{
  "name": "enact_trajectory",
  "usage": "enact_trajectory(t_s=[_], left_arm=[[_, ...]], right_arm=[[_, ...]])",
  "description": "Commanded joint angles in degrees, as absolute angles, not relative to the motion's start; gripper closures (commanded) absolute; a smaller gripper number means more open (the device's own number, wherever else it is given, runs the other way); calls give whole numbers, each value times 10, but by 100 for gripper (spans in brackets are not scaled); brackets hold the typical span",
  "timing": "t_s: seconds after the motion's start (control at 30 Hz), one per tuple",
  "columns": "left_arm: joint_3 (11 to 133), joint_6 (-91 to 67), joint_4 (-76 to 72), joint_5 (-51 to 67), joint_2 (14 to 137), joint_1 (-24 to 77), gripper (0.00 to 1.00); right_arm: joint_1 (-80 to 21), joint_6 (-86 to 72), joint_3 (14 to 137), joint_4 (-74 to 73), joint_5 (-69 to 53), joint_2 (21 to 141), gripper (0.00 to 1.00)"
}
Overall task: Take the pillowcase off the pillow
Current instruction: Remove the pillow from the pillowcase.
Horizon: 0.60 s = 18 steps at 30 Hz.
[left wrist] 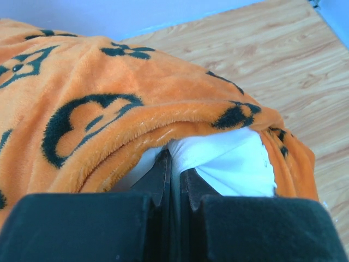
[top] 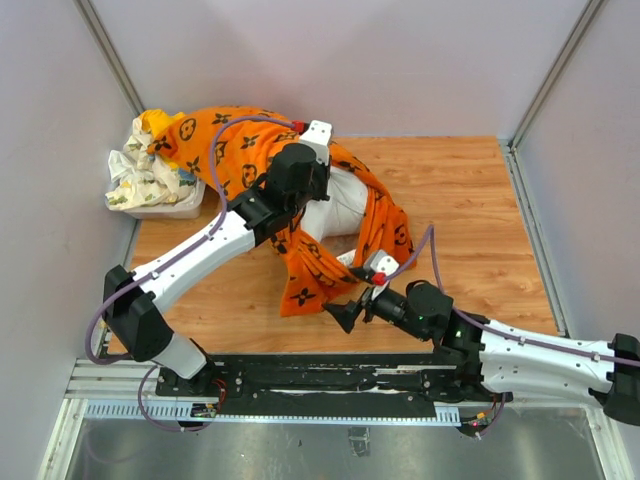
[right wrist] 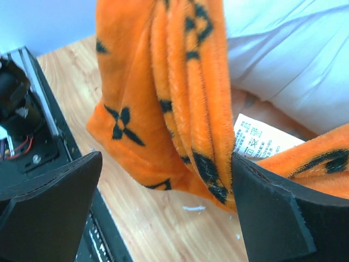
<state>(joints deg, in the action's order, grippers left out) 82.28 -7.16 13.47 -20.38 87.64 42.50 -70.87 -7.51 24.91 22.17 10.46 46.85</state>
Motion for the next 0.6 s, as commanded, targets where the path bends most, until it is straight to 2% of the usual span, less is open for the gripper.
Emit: enact_trajectory(t_s=[0.0, 0.23, 0.37, 0.5, 0.57], left_arm=[[812, -85, 0, -234, 832, 411, 100], [781, -88, -35, -203, 827, 425, 100], [742, -59, -90, -107, 819, 427, 100], [695, -38, -129, -85, 786, 424, 100], [675, -1, -142, 3, 758, 421, 100]], right_arm=[[-632, -74, 292, 211, 21, 455, 2], [-560, -76, 374, 173, -23, 541, 2], [-559, -77, 416, 178, -84, 596, 2], [-560, -88, 423, 181, -123, 615, 2], [-560, -93, 409, 190, -125, 607, 2]])
